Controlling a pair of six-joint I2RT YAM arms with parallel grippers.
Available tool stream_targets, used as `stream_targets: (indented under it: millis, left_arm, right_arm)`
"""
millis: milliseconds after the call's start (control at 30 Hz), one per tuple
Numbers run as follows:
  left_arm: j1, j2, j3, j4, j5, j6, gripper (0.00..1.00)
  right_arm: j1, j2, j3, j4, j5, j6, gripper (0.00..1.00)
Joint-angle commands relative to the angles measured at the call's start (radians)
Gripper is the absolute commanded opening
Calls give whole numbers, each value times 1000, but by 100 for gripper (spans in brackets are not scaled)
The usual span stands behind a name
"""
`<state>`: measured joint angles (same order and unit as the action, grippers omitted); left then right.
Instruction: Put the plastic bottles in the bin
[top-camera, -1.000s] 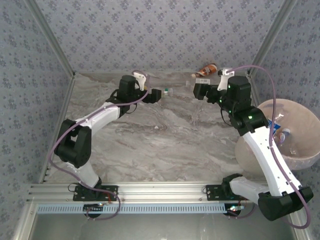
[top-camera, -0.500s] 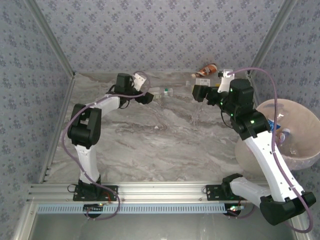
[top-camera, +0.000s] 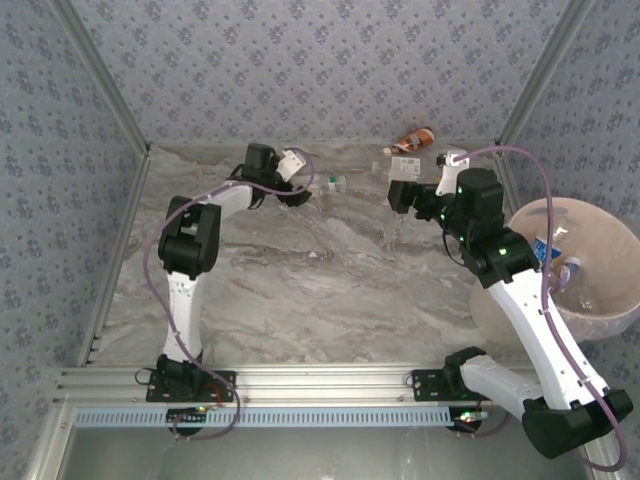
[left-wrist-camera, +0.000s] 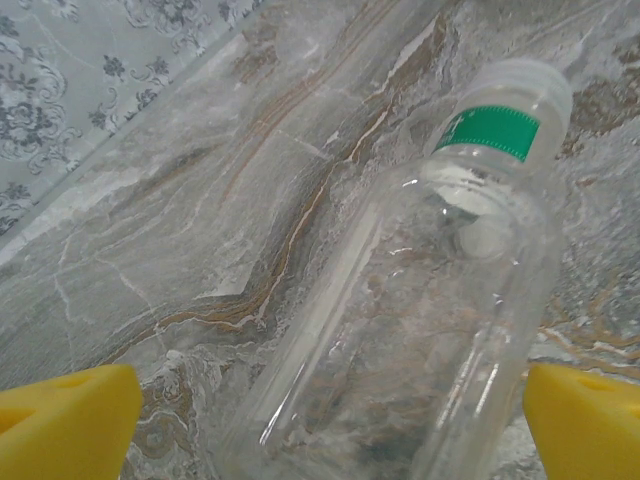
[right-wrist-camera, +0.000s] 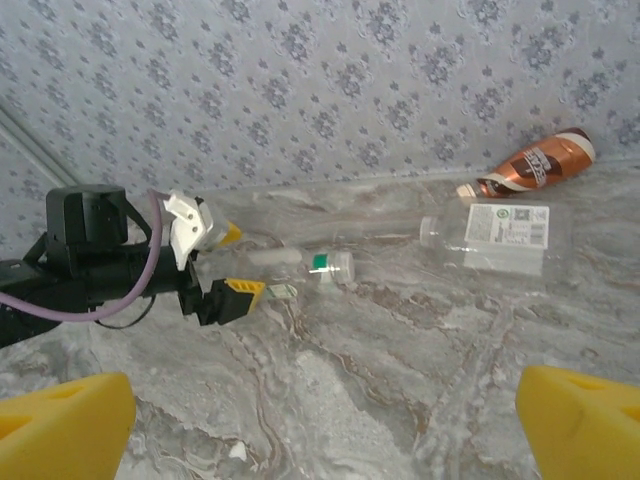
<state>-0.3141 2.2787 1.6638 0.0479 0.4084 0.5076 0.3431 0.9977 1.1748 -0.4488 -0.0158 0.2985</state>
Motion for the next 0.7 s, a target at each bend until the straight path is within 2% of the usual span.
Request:
stream_targets:
  millis: [0, 100, 200, 400, 500, 667]
  left_arm:
    - [-11, 47, 100, -83, 38, 103, 98]
    - [-30, 84, 149, -165, 47, 160, 96]
    - [-42, 84, 141, -174, 57, 172, 91]
    - [-50, 38, 75, -195, 86, 178, 73]
    - [-56, -15, -14, -153, 73, 171, 70]
    - [-77, -122, -197, 4, -13, 96, 59]
  right_arm:
    - [5, 10, 58, -52, 30, -17, 100]
    - [12, 6, 30, 7, 115, -9, 100]
    - [15, -12, -26, 74, 122, -14, 100]
    - [15, 29, 9, 6, 127, -25, 100]
    - [15, 23, -2, 38, 107, -24, 100]
    - [13, 16, -31, 77, 79, -19, 100]
